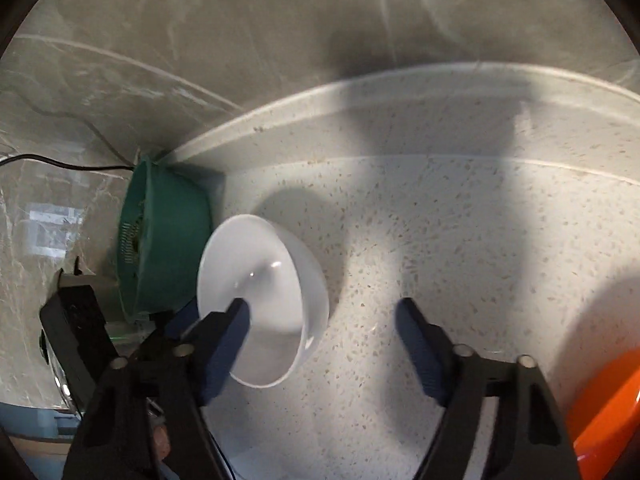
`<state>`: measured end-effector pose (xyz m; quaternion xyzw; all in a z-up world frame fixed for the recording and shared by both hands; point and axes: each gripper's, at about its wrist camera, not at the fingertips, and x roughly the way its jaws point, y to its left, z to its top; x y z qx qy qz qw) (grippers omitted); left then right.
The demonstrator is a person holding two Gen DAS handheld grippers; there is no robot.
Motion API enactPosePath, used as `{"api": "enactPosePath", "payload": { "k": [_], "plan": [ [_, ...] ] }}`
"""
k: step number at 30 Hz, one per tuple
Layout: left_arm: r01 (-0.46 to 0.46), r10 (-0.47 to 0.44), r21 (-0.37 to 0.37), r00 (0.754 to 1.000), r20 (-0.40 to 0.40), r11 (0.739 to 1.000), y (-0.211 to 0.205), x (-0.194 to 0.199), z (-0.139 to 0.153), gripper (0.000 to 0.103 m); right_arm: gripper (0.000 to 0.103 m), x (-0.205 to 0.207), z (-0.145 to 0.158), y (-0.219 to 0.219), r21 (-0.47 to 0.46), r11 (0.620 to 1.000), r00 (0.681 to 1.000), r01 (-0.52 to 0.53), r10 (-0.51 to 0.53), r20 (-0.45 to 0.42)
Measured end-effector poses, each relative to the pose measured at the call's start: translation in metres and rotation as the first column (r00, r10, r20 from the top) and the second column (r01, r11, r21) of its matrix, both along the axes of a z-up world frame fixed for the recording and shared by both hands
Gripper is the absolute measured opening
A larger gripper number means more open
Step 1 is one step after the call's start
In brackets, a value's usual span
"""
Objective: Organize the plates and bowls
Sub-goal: 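Move both grippers to the small white bowl by the green colander and close on its rim, then lift and carry the small white bowl with both grippers over the blue-and-white bowl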
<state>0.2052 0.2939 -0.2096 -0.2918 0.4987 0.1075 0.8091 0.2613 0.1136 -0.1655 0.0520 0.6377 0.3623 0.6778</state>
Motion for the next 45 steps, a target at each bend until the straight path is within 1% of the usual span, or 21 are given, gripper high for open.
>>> {"api": "enactPosePath", "payload": {
  "k": [2,4,6,8,9,10,11,12,13,14,16,17,19,21,25,28,33,36,38,40,45],
  "plan": [
    [0.002,-0.002,0.003,1.0,-0.006,1.0,0.003,0.002,-0.005,0.1,0.07,0.001,-0.007,0.003,0.0,1.0,1.0,0.006,-0.006,-0.017],
    [0.004,-0.004,0.003,1.0,0.001,1.0,0.002,0.003,-0.006,0.09,0.066,0.003,-0.011,0.004,0.005,1.0,1.0,0.007,-0.007,-0.03],
    [0.017,-0.017,-0.018,1.0,0.001,1.0,0.002,0.004,-0.009,0.061,0.061,0.004,-0.015,0.007,0.004,1.0,0.999,0.002,-0.002,-0.035],
    [0.029,-0.029,-0.019,0.999,-0.017,0.999,0.002,0.005,-0.013,0.052,0.056,0.004,-0.017,0.011,0.0,1.0,0.999,-0.005,0.005,-0.04],
    [0.033,-0.033,-0.012,0.999,-0.014,0.999,0.002,0.005,-0.013,0.048,0.048,0.004,-0.018,0.012,0.0,1.0,0.999,-0.01,0.01,-0.044],
    [0.039,-0.04,-0.018,0.999,-0.014,0.999,0.001,0.005,-0.013,0.043,0.037,0.003,-0.019,0.016,-0.008,1.0,0.999,-0.019,0.018,-0.045],
    [0.045,-0.045,-0.041,0.999,-0.004,0.998,0.002,0.005,-0.014,0.034,0.034,0.003,-0.019,0.016,-0.015,1.0,0.999,-0.021,0.02,-0.041],
    [0.051,-0.05,-0.056,0.999,0.004,0.997,0.001,0.005,-0.014,0.03,0.032,0.003,-0.019,0.015,-0.012,1.0,0.999,-0.023,0.022,-0.04],
    [0.056,-0.056,-0.052,0.998,0.008,0.997,-0.001,0.004,-0.012,0.028,0.027,0.002,-0.02,0.016,-0.004,1.0,0.999,-0.025,0.025,-0.046],
    [0.061,-0.061,-0.051,0.998,0.011,0.997,-0.003,0.005,-0.012,0.025,0.026,0.001,-0.021,0.018,0.001,1.0,0.998,-0.024,0.024,-0.05],
    [0.071,-0.071,-0.056,0.997,0.01,0.996,-0.008,0.009,-0.014,0.019,0.019,-0.001,-0.02,0.02,0.008,1.0,0.999,-0.026,0.026,-0.048],
    [0.076,-0.076,-0.049,0.997,0.005,0.996,-0.01,0.009,-0.013,0.017,0.019,-0.002,-0.019,0.021,0.011,1.0,0.998,-0.027,0.027,-0.048],
    [0.084,-0.084,-0.034,0.996,-0.002,0.996,-0.013,0.009,-0.012,0.017,0.019,-0.005,-0.016,0.023,-0.001,0.999,0.999,-0.033,0.033,-0.029],
    [0.085,-0.085,-0.037,0.996,-0.005,0.996,-0.016,0.007,-0.01,0.017,0.019,-0.008,-0.013,0.023,0.002,0.999,0.999,-0.032,0.032,-0.03],
    [0.11,-0.11,-0.021,0.994,0.0,0.994,-0.035,0.006,0.001,0.017,0.019,-0.016,-0.003,0.009,0.01,1.0,1.0,-0.019,0.02,-0.024],
    [0.138,-0.138,-0.009,0.99,0.007,0.99,-0.058,0.007,0.015,0.017,0.019,-0.029,0.012,-0.011,0.025,1.0,1.0,-0.013,0.013,-0.012],
    [0.221,-0.222,0.011,0.974,0.045,0.975,-0.107,-0.01,0.046,0.017,0.02,-0.063,0.044,-0.067,0.057,0.998,1.0,0.011,-0.012,0.014],
    [0.29,-0.29,0.012,0.955,0.065,0.957,-0.145,-0.02,0.06,0.017,0.021,-0.088,0.062,-0.112,0.075,0.996,0.998,0.055,-0.057,0.034],
    [0.34,-0.34,0.018,0.938,0.07,0.94,-0.174,-0.025,0.067,0.017,0.023,-0.105,0.072,-0.142,0.086,0.992,0.994,0.095,-0.099,0.043],
    [0.39,-0.39,0.011,0.918,0.07,0.921,-0.202,-0.03,0.071,0.017,0.024,-0.119,0.081,-0.167,0.085,0.988,0.99,0.125,-0.13,0.061],
    [0.486,-0.486,0.01,0.872,0.061,0.874,-0.264,-0.033,0.075,0.017,0.026,-0.146,0.095,-0.235,0.11,0.968,0.97,0.225,-0.233,0.066]
  ]
}}
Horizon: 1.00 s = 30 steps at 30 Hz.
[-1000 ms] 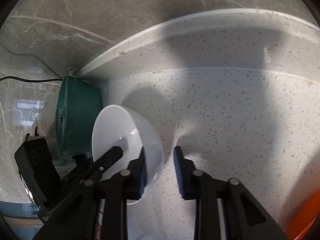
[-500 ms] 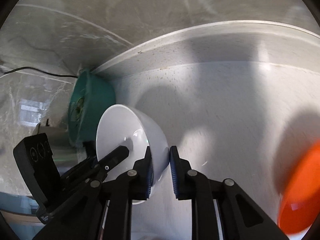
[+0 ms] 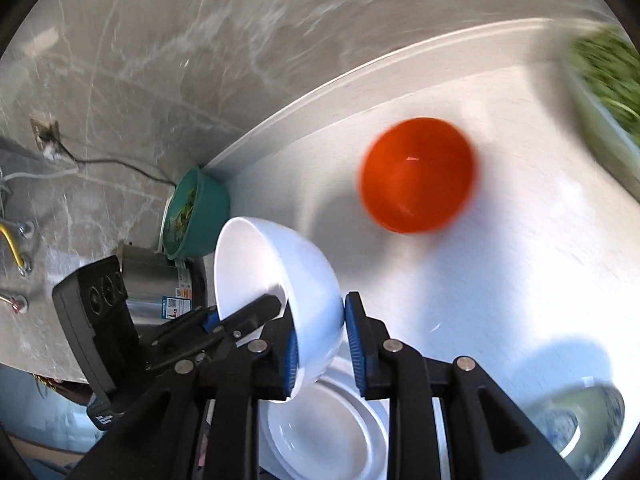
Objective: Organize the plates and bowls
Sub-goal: 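Lift and carry the small white bowl with both grippers over the blue-and-white bowl, then lower the white bowl into the blue-and-white bowl and open both grippers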
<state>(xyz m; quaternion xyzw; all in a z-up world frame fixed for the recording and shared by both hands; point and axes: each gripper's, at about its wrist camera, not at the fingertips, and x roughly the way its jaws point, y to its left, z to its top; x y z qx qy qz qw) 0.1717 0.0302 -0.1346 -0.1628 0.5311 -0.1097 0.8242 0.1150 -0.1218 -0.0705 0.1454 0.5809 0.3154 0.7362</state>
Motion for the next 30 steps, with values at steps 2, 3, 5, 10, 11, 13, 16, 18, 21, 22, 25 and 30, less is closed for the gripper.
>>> {"api": "enactPosePath", "payload": {
  "k": [2,3,5,10,11,13,16,18,21,22,25,30],
  "plan": [
    [0.041,-0.041,-0.001,0.999,0.0,0.999,-0.025,-0.006,0.003,0.017,0.026,-0.009,0.002,-0.02,0.003,1.0,1.0,0.03,-0.03,0.004],
    [0.058,-0.058,0.001,0.998,0.0,0.998,-0.036,-0.007,0.004,0.017,0.026,-0.012,0.002,-0.029,0.006,0.999,0.999,0.042,-0.042,0.004],
    [0.098,-0.098,-0.005,0.995,0.0,0.995,-0.066,-0.004,0.005,0.017,0.026,-0.02,0.003,-0.052,0.016,0.997,0.997,0.072,-0.072,-0.001],
    [0.201,-0.201,0.001,0.98,-0.013,0.98,-0.137,-0.001,0.004,0.017,0.026,-0.04,-0.001,-0.111,0.033,0.988,0.989,0.148,-0.147,-0.024],
    [0.215,-0.215,-0.004,0.976,-0.022,0.977,-0.148,-0.002,0.002,0.017,0.026,-0.043,-0.003,-0.123,0.036,0.986,0.986,0.164,-0.163,-0.034],
    [0.249,-0.249,-0.01,0.968,-0.038,0.969,-0.174,-0.01,-0.001,0.017,0.026,-0.05,-0.009,-0.144,0.04,0.981,0.981,0.191,-0.189,-0.051],
    [0.303,-0.303,-0.004,0.951,-0.07,0.953,-0.194,-0.021,-0.014,0.017,0.026,-0.063,-0.025,-0.175,0.04,0.972,0.969,0.232,-0.228,-0.094],
    [0.33,-0.329,-0.004,0.94,-0.091,0.944,-0.212,-0.026,-0.021,0.017,0.026,-0.069,-0.033,-0.193,0.037,0.966,0.961,0.257,-0.252,-0.117],
    [0.36,-0.358,-0.007,0.925,-0.123,0.933,-0.233,-0.031,-0.037,0.017,0.026,-0.077,-0.046,-0.214,0.036,0.956,0.948,0.29,-0.282,-0.146],
    [0.373,-0.37,-0.003,0.919,-0.135,0.928,-0.241,-0.032,-0.042,0.017,0.026,-0.079,-0.049,-0.219,0.033,0.954,0.945,0.297,-0.289,-0.153],
    [0.391,-0.385,0.009,0.909,-0.157,0.92,-0.252,-0.033,-0.055,0.017,0.026,-0.083,-0.06,-0.231,0.026,0.95,0.937,0.313,-0.304,-0.172],
    [0.399,-0.386,0.028,0.902,-0.192,0.917,-0.268,-0.03,-0.079,0.017,0.026,-0.08,-0.072,-0.235,0.003,0.952,0.936,0.306,-0.3,-0.186]
  ]
}}
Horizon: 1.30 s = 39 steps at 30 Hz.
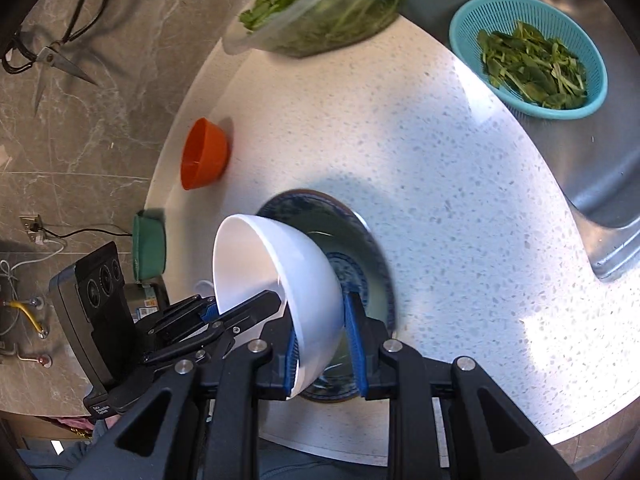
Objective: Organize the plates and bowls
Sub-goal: 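Lower the white bowl into the blue-and-white bowl and open both grippers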
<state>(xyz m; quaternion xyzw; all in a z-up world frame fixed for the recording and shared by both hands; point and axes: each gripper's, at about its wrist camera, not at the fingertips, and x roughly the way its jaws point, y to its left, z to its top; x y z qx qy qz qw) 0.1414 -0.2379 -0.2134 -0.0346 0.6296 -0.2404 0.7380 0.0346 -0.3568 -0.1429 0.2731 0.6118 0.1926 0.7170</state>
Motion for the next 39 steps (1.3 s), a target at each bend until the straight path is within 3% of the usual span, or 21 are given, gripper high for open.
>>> {"api": "enactPosePath", "payload": {
  "k": [7,12,16,19,22,31,35,37,39],
  "plan": [
    [0.009,-0.008,0.032,1.0,-0.013,0.999,-0.015,0.004,-0.021,0.017,0.025,0.003,-0.002,0.0,-0.064,0.997,0.999,-0.035,0.036,0.024],
    [0.015,-0.015,0.038,1.0,-0.011,0.999,-0.019,0.001,-0.022,0.02,0.025,0.002,0.006,0.019,-0.219,0.971,0.991,-0.096,0.114,0.07],
    [0.016,-0.016,0.032,1.0,-0.01,0.999,-0.019,0.001,-0.023,0.021,0.025,0.0,0.009,0.034,-0.345,0.928,0.978,-0.142,0.184,0.094],
    [0.02,-0.02,0.022,1.0,-0.006,1.0,-0.019,0.001,-0.023,0.03,0.025,-0.003,0.009,0.041,-0.398,0.904,0.972,-0.155,0.212,0.104],
    [0.029,-0.029,0.004,1.0,0.003,1.0,-0.02,0.0,-0.018,0.049,0.022,-0.006,0.009,0.041,-0.401,0.903,0.972,-0.154,0.212,0.104],
    [0.011,-0.011,-0.038,1.0,0.012,0.999,-0.012,0.001,-0.012,0.067,0.019,-0.01,0.016,0.039,-0.386,0.915,0.977,-0.119,0.177,0.119],
    [0.034,-0.033,-0.047,0.999,0.04,0.998,-0.016,-0.004,-0.001,0.099,0.023,-0.012,0.023,0.037,-0.377,0.921,0.978,-0.099,0.16,0.133],
    [0.039,-0.037,-0.059,0.998,0.046,0.997,-0.016,-0.005,0.003,0.099,0.03,-0.012,0.025,0.036,-0.368,0.925,0.979,-0.091,0.152,0.139],
    [0.034,-0.031,-0.061,0.998,0.046,0.998,-0.016,-0.006,0.005,0.099,0.031,-0.011,0.028,0.034,-0.355,0.931,0.979,-0.083,0.142,0.144]
  ]
}}
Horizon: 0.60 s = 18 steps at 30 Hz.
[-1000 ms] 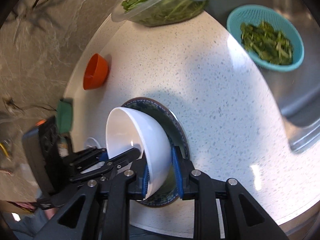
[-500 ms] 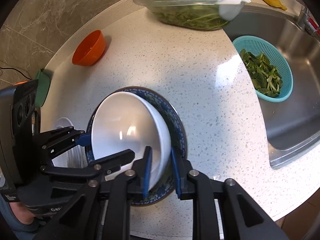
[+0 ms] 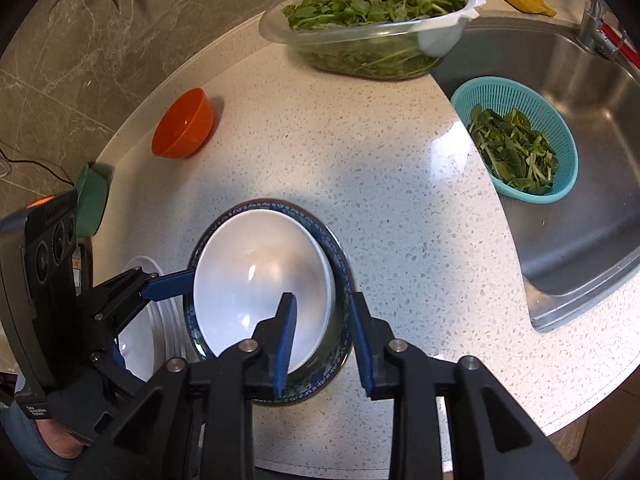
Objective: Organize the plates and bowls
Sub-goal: 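Lower the white bowl into the blue-and-white bowl and open both grippers, then move both grippers to the orange bowl and close on its rim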
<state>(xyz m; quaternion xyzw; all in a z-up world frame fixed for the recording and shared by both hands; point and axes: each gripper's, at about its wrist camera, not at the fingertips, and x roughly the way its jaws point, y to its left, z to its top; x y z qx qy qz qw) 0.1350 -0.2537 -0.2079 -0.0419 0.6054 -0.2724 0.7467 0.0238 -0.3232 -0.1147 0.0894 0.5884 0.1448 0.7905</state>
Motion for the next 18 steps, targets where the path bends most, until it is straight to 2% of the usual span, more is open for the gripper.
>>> {"api": "enactPosePath", "payload": {
  "k": [2,3,4,5,7,9,12,15,18],
  "plan": [
    [-0.004,0.004,-0.002,1.0,0.006,1.0,0.002,0.0,0.004,0.1,0.034,0.001,0.004,-0.003,0.012,1.0,1.0,0.007,-0.007,0.01],
    [-0.005,0.005,-0.002,1.0,0.013,1.0,0.003,-0.001,0.007,0.103,0.043,0.002,0.007,-0.004,0.021,1.0,1.0,0.011,-0.011,0.016],
    [-0.004,0.004,-0.003,1.0,0.023,1.0,0.003,-0.002,0.012,0.103,0.057,0.002,0.01,-0.006,0.03,0.999,1.0,0.016,-0.017,0.024],
    [-0.004,0.004,-0.002,0.999,0.034,1.0,0.004,-0.003,0.018,0.103,0.064,0.003,0.014,-0.009,0.036,0.999,0.999,0.028,-0.029,0.037],
    [-0.005,0.004,0.008,0.998,0.068,1.0,0.008,-0.005,0.032,0.103,0.092,0.006,0.023,-0.012,0.053,0.998,0.997,0.038,-0.041,0.059],
    [-0.011,0.008,0.025,0.994,0.108,1.0,0.015,-0.006,0.046,0.103,0.103,0.013,0.033,-0.01,0.069,0.997,0.996,0.027,-0.032,0.08],
    [-0.066,0.053,0.068,0.983,0.177,0.996,0.042,0.002,0.067,0.103,0.103,0.029,0.045,-0.001,0.054,0.998,0.994,-0.011,0.005,0.109],
    [-0.173,0.148,0.098,0.963,0.225,0.98,0.092,0.021,0.081,0.103,0.103,0.05,0.056,0.016,0.059,0.997,0.99,-0.04,0.032,0.137],
    [-0.313,0.254,0.17,0.92,0.298,0.934,0.158,0.053,0.087,0.103,0.103,0.078,0.065,0.039,0.11,0.99,0.985,-0.089,0.072,0.155]
  ]
}}
